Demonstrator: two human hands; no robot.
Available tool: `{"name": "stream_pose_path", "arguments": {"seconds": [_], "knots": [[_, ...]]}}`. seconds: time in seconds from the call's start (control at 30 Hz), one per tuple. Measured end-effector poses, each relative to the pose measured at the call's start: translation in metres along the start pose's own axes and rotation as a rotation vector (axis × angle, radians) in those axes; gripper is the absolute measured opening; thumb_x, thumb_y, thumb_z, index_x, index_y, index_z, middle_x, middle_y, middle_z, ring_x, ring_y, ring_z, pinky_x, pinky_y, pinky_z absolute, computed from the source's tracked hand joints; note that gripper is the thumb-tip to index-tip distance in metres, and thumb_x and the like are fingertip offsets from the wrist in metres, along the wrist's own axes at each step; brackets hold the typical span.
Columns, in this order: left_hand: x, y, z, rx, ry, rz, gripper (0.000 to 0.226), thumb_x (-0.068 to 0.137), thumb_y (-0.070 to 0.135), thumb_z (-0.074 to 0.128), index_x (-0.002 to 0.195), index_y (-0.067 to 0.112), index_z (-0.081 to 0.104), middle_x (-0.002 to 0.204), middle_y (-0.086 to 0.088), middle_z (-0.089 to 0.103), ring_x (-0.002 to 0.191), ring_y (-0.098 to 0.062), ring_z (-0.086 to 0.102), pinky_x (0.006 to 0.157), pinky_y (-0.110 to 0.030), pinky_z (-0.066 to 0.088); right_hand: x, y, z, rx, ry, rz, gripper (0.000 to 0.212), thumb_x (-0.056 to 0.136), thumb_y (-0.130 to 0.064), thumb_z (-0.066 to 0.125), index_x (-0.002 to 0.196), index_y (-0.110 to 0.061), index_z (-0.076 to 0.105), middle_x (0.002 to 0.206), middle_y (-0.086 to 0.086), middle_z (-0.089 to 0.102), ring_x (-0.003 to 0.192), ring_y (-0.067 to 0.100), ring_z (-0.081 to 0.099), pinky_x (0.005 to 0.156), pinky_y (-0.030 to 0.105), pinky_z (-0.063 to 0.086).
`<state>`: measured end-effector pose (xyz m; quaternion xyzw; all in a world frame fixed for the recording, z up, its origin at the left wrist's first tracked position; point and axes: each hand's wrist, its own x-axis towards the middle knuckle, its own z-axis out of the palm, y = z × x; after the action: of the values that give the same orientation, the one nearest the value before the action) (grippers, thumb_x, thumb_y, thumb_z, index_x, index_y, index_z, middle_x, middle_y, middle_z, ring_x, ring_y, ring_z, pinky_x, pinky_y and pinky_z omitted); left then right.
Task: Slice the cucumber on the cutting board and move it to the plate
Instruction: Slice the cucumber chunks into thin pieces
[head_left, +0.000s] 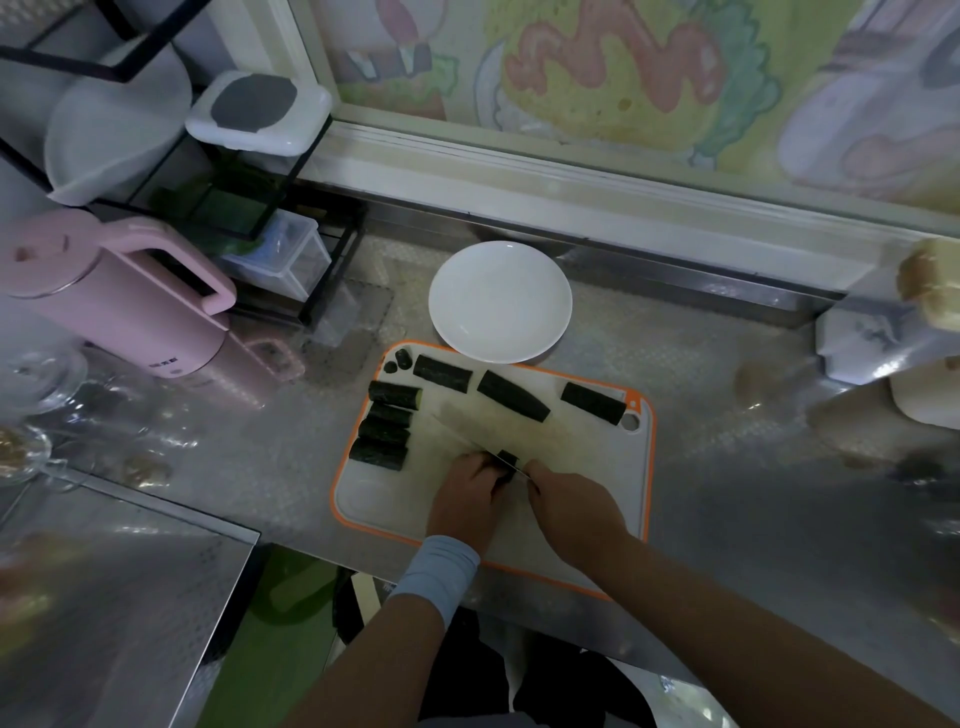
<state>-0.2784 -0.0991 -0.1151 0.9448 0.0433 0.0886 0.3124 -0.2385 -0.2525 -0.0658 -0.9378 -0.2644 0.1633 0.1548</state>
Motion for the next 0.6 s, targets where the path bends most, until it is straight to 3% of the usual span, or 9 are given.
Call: {"name": "stream_pose_path", "arguments": {"seconds": [0.17,0.3,0.47,0.6], "knots": [[0.001,-0.003,0.0,0.024,-0.013,0.016,0.017,0.072,0.002,0.077,0.087,0.009,0.072,0.09,-0.007,0.066,0.084,-0.021,0.058,0.07,-0.026,0.051,-0.018,0.01,-0.002,0.007,0.005,0.033,0.028,0.103,-0.035,0.029,0.119,-0.024,0.049,0.081,0.001,0.064,0.066,0.019,0.06,0.063,0.037,0.051],[0.001,0.0,-0.003,0.038,-0.018,0.016,0.018,0.07,0.002,0.079,0.085,0.009,0.072,0.088,-0.007,0.067,0.08,-0.022,0.062,0.067,-0.022,0.048,-0.02,0.013,0.0,0.003,-0.007,0.039,0.028,0.103,-0.035,0.028,0.118,-0.024,0.049,0.078,0.001,0.063,0.063,0.018,0.058,0.061,0.038,0.052],[0.002,0.0,-0.003,0.034,-0.041,-0.02,0.016,0.075,0.007,0.076,0.09,0.012,0.073,0.091,-0.005,0.067,0.082,-0.021,0.06,0.071,-0.015,0.039,-0.007,0.005,0.007,0.003,0.0,0.033,0.036,0.103,-0.032,0.032,0.133,-0.021,0.047,0.091,0.005,0.066,0.075,0.023,0.062,0.059,0.028,0.038],[0.002,-0.001,-0.003,0.018,-0.038,0.002,0.014,0.077,0.008,0.074,0.09,0.011,0.072,0.092,-0.005,0.066,0.082,-0.022,0.058,0.068,-0.02,0.043,0.002,0.001,0.002,0.003,-0.03,0.004,0.036,0.104,-0.031,0.031,0.134,-0.018,0.046,0.097,0.007,0.066,0.082,0.026,0.062,0.064,0.03,0.04]]}}
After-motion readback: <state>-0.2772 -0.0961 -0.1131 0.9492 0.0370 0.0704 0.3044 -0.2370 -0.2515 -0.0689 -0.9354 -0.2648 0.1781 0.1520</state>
